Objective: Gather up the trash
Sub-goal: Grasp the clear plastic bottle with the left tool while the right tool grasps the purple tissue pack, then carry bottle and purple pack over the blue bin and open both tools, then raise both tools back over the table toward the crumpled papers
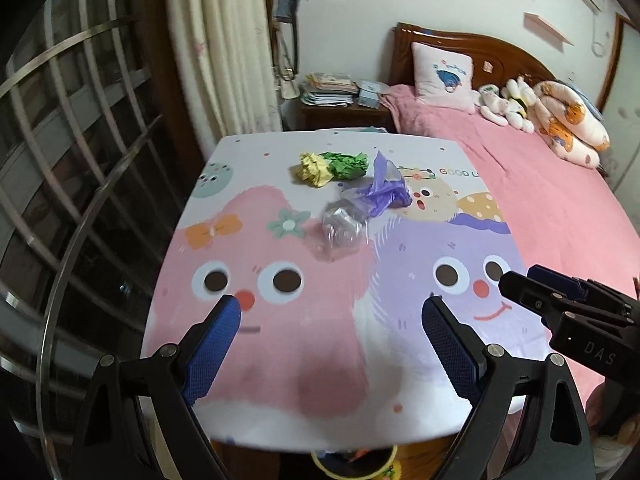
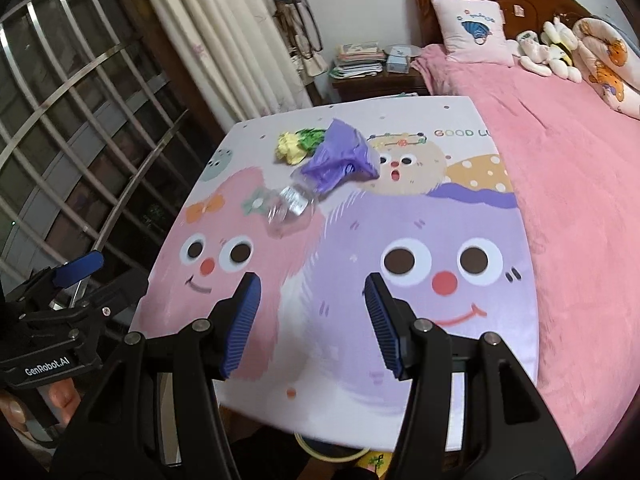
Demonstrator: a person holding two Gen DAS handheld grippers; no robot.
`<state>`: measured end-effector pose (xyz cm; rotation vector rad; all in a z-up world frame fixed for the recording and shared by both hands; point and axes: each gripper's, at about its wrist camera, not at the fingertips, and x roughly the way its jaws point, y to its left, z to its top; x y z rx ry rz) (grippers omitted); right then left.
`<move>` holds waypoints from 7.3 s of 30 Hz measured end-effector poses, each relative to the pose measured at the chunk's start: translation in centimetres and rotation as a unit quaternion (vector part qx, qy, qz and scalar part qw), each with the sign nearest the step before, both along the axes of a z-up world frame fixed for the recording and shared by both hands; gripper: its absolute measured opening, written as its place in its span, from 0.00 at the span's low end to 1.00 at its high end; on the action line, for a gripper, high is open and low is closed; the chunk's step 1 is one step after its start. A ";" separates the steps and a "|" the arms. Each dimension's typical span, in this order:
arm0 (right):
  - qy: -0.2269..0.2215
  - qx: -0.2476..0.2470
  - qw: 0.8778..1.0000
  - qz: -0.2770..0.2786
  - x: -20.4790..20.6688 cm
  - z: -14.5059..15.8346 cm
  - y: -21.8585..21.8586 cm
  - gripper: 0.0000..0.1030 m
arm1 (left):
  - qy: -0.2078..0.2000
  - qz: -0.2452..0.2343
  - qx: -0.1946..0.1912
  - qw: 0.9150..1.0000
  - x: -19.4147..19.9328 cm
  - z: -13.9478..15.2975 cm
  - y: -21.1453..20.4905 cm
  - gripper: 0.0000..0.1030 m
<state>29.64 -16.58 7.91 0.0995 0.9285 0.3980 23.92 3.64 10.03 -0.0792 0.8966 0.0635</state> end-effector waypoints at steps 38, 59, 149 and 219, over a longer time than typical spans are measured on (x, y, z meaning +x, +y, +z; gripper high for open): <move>0.139 0.047 0.972 -0.181 26.6 -16.4 10.0 0.22 | 0.200 -0.171 -0.119 0.958 28.1 -17.0 7.6 0.82; 0.128 0.068 0.960 -0.239 21.6 -15.6 4.5 0.08 | 0.293 -0.213 -0.126 0.923 31.0 -20.4 1.7 0.53; 0.310 0.011 0.950 -0.043 -20.8 -56.7 -2.3 0.50 | 0.239 -0.054 -0.002 0.970 -17.5 -54.1 -7.4 0.84; -0.084 -0.029 0.994 0.064 -18.0 4.4 -3.7 0.57 | -0.026 0.016 0.025 0.999 -15.3 0.3 -7.2 0.84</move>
